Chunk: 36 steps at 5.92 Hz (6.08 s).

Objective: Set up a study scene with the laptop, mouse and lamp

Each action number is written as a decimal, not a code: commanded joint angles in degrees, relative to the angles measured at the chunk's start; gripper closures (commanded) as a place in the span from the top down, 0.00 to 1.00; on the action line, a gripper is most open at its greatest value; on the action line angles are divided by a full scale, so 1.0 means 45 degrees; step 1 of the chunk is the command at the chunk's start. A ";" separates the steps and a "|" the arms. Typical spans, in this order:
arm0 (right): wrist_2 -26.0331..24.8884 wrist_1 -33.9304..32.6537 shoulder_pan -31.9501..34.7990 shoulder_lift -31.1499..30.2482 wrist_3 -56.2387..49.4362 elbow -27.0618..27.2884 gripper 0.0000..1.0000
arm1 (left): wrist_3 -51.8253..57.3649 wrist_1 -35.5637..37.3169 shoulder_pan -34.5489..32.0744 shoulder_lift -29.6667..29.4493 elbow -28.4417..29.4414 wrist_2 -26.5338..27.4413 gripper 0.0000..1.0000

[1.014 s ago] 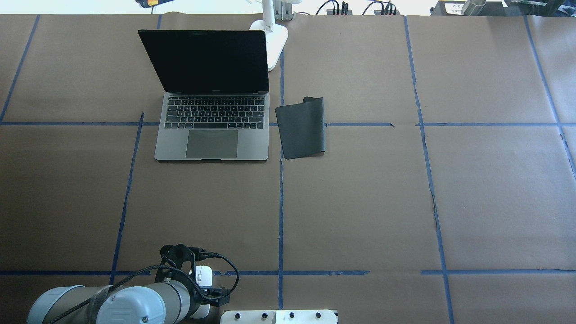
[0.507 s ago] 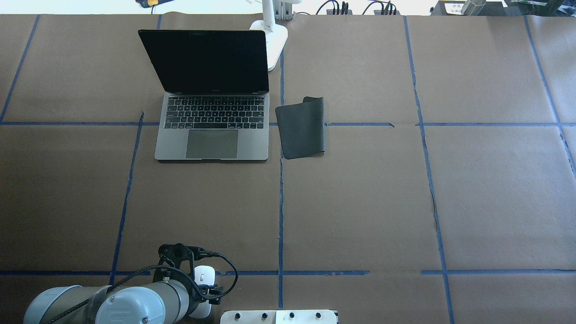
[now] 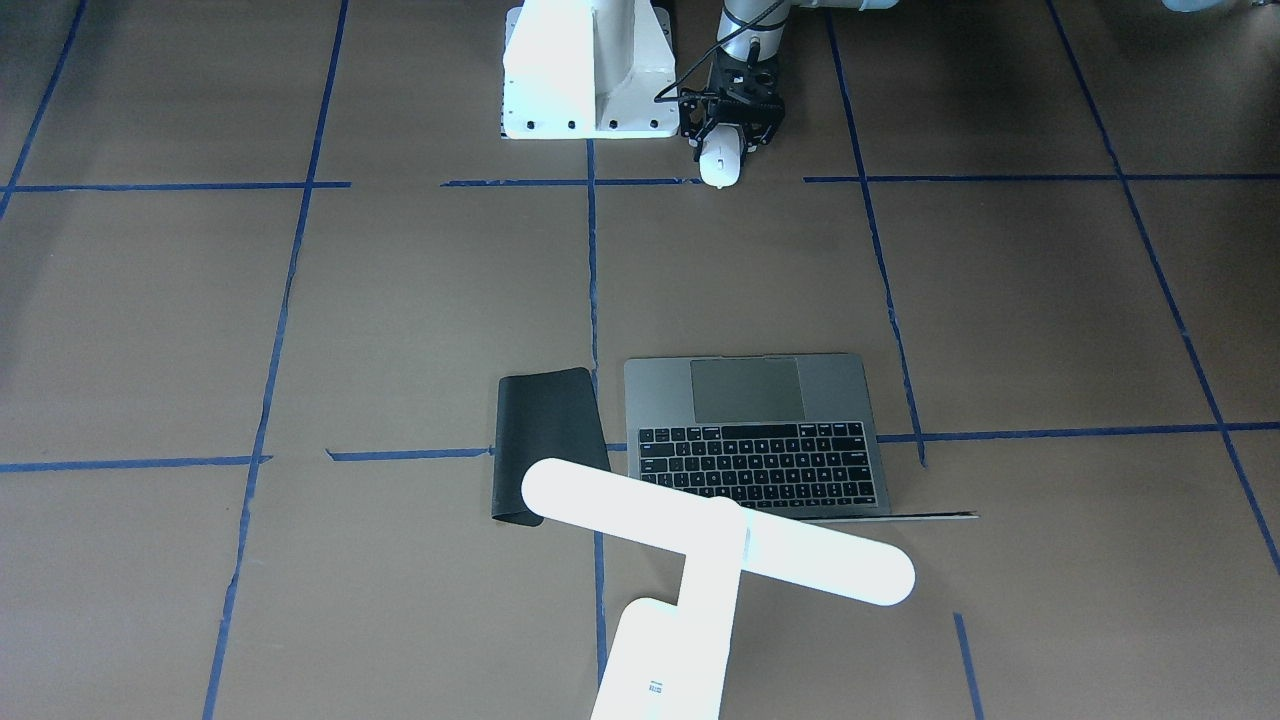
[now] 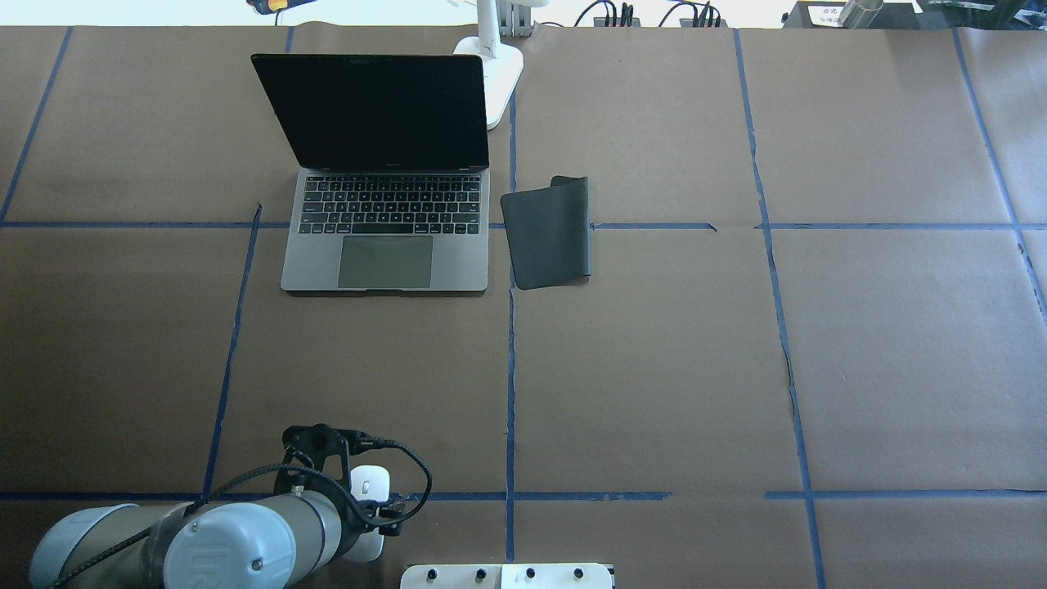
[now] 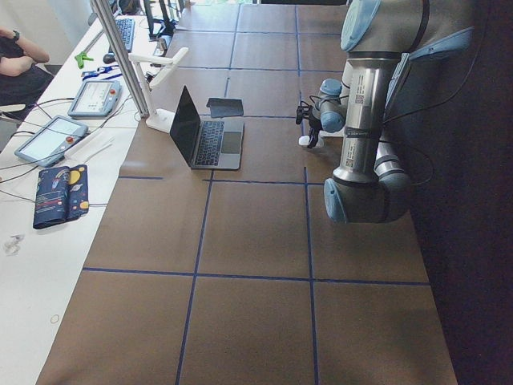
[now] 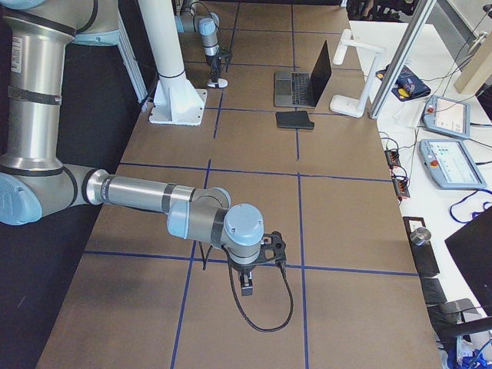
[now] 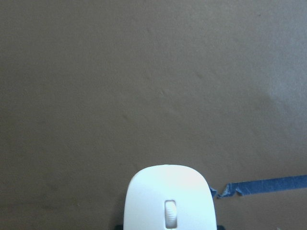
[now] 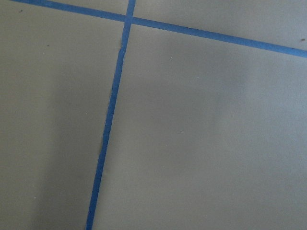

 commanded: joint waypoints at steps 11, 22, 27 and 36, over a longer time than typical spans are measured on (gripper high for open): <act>0.0044 0.0020 0.0000 -0.0246 -0.0001 0.0098 1.00 | 0.2376 -0.3083 -0.5999 -1.1863 1.4902 -0.4317 0.89; 0.0219 0.0000 -0.0820 -0.0188 0.2167 0.0918 1.00 | 1.2624 0.4547 -0.9679 -0.1800 0.1261 -0.7186 1.00; 0.0220 0.0020 -0.0918 -0.0207 0.2148 0.0918 1.00 | 1.9701 0.4554 -1.7747 0.4925 0.2044 -1.1194 1.00; 0.0337 0.0019 -0.0996 -0.0227 0.2167 0.0762 1.00 | 1.9720 0.4398 -1.8479 0.5598 0.3202 -1.1136 1.00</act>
